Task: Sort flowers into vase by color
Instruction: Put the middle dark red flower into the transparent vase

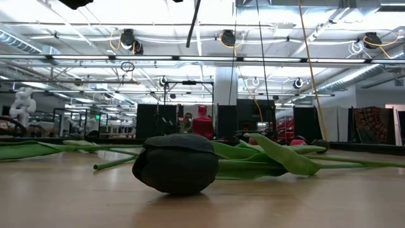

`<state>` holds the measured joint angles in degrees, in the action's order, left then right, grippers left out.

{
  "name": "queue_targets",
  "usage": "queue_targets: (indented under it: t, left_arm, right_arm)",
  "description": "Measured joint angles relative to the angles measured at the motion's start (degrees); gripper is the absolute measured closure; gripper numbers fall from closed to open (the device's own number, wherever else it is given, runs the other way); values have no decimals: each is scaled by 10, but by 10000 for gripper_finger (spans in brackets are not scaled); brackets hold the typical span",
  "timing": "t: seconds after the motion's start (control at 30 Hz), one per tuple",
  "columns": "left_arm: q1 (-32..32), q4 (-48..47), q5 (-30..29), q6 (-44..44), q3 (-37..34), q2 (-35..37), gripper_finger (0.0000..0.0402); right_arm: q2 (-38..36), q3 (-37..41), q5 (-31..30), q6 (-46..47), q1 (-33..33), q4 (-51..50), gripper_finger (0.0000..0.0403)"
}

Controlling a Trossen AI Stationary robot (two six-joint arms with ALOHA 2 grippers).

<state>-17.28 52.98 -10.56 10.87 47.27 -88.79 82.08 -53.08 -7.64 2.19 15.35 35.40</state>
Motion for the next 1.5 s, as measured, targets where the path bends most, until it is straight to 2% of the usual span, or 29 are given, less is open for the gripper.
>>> queue_targets:
  t: [0.43,0.63,0.97,1.13,1.2,1.3,1.5]
  left_arm:
    - [0,-20,-4,0,0,6,390]
    - [-1,-32,-21,-1,0,6,376]
    - [-13,-80,-17,-16,0,16,255]
    - [-23,-143,-17,-68,0,70,234]
    - [-29,-182,-17,-75,0,96,234]
    - [-35,-230,-18,-71,-1,131,234]
    - [-43,-256,-20,-72,-1,165,234]
  right_arm:
    - [0,0,6,-3,2,-26,392]
    - [-15,0,1,0,1,-61,393]
    - [-95,0,0,19,24,-156,399]
    - [-183,0,-5,83,58,-263,399]
    - [-218,0,-38,106,86,-317,399]
    - [-265,0,-124,147,146,-373,399]
    - [-323,0,-245,216,287,-427,399]
